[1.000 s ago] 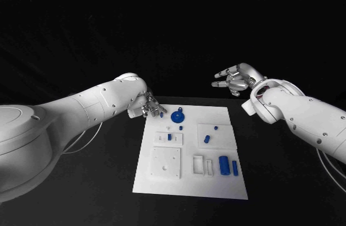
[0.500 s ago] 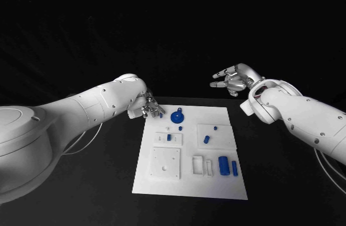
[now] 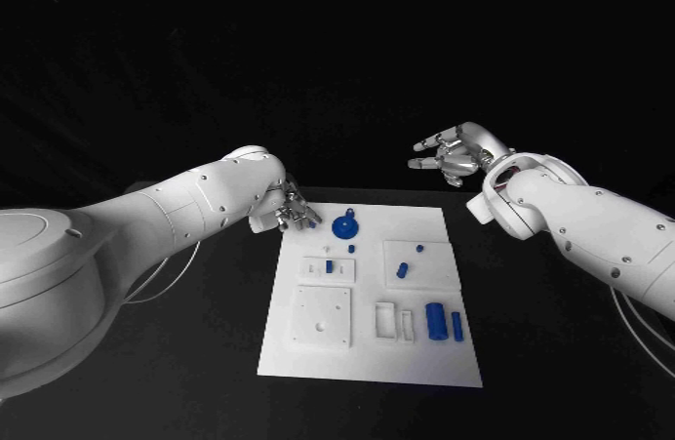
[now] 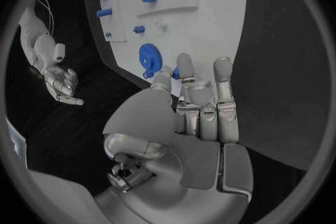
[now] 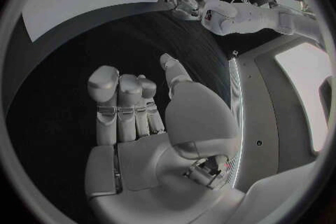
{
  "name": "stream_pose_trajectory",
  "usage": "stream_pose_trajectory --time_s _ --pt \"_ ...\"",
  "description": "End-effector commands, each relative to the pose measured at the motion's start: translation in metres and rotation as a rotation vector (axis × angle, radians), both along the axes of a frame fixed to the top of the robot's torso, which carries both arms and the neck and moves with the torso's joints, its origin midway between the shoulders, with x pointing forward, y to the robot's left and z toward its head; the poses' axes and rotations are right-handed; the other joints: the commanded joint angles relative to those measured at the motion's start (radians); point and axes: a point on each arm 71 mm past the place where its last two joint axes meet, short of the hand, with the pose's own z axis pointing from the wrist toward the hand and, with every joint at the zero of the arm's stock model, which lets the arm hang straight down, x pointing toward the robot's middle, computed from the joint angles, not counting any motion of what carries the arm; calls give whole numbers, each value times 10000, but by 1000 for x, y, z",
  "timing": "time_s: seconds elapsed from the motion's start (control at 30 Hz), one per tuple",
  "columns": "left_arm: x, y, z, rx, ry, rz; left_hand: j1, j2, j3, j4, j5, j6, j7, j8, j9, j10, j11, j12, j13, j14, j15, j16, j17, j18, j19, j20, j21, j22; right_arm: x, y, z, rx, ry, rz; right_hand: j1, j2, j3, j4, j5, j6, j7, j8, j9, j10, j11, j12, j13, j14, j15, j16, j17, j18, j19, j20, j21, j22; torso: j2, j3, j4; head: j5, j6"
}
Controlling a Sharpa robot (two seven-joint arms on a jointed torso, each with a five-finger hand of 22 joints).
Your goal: Assemble the parts on the task board
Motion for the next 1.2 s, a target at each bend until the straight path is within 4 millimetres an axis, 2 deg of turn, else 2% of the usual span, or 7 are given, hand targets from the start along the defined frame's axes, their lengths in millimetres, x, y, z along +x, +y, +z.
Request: stream_pose_trajectory --time_s 0.03,0.47,0.53,0.73,0.83,0.93,1.2 --pt "0 -3 -1 -153 95 -151 57 106 -11 -109 57 40 -22 3 15 336 38 -39 10 -26 20 30 12 61 -16 23 36 180 0 1 0 -71 -20 93 -16 23 24 23 48 50 14 -58 -10 -28 -5 3 -7 -40 -32 -19 4 158 377 31 -10 1009 0 -2 -5 6 6" --pt "1 -2 1 -424 -163 -4 658 591 404 -793 465 105 -137 230 382 382 5 -2 -17 33 21 81 58 86 -8 45 80 183 0 2 0 -78 11 115 -30 31 23 29 38 55 14 -58 -10 -12 -6 25 8 -34 -34 -9 12 156 378 29 2 1011 1 -1 -3 -1 -8" --pt "1 -2 1 -499 -224 13 921 745 985 -1026 -1099 55 -155 295 488 392 1 -14 -41 47 5 100 87 76 -10 24 91 183 0 2 0 -83 21 118 -40 41 22 41 41 59 14 -57 -9 -10 -5 27 9 -31 -34 -6 14 159 377 29 -13 1007 -1 1 -3 1 -8" --pt "1 -2 2 -717 -395 107 382 47 3340 -1258 -982 150 -191 716 1168 415 -3 76 -84 82 15 150 134 101 -13 48 138 185 0 1 -1 -101 63 129 -49 40 19 51 45 58 12 -58 -10 -12 -6 25 8 -29 -35 -8 12 158 380 29 -6 1009 -4 3 1 2 -10" --pt "1 -2 2 -797 -501 193 131 -289 4157 -1213 -856 161 -217 823 1581 419 -16 117 -112 102 16 178 141 112 -7 49 159 182 0 1 -1 -113 86 133 -49 40 19 51 45 58 12 -58 -10 -12 -6 25 8 -29 -35 -8 12 158 380 29 -6 1009 -5 -1 1 5 -9" --pt "0 -2 3 -924 -569 343 6 -472 4420 -1211 -357 254 -254 981 1800 421 -50 117 -135 108 -1 178 129 109 7 31 176 181 0 0 -1 -128 115 128 -49 40 19 51 45 58 12 -58 -10 -12 -6 25 8 -29 -35 -8 12 158 380 29 -6 1009 -8 2 5 8 -6" --pt "-6 0 3 -1238 -526 583 -288 -752 4804 -1158 305 283 -351 1505 2269 425 -89 126 -159 105 -55 140 66 61 15 -31 189 178 0 -3 -2 -164 162 88 -11 38 30 39 91 59 15 -59 -11 -13 -6 29 13 -31 -36 -3 17 156 376 28 -5 1010 -16 11 33 -1 -7"
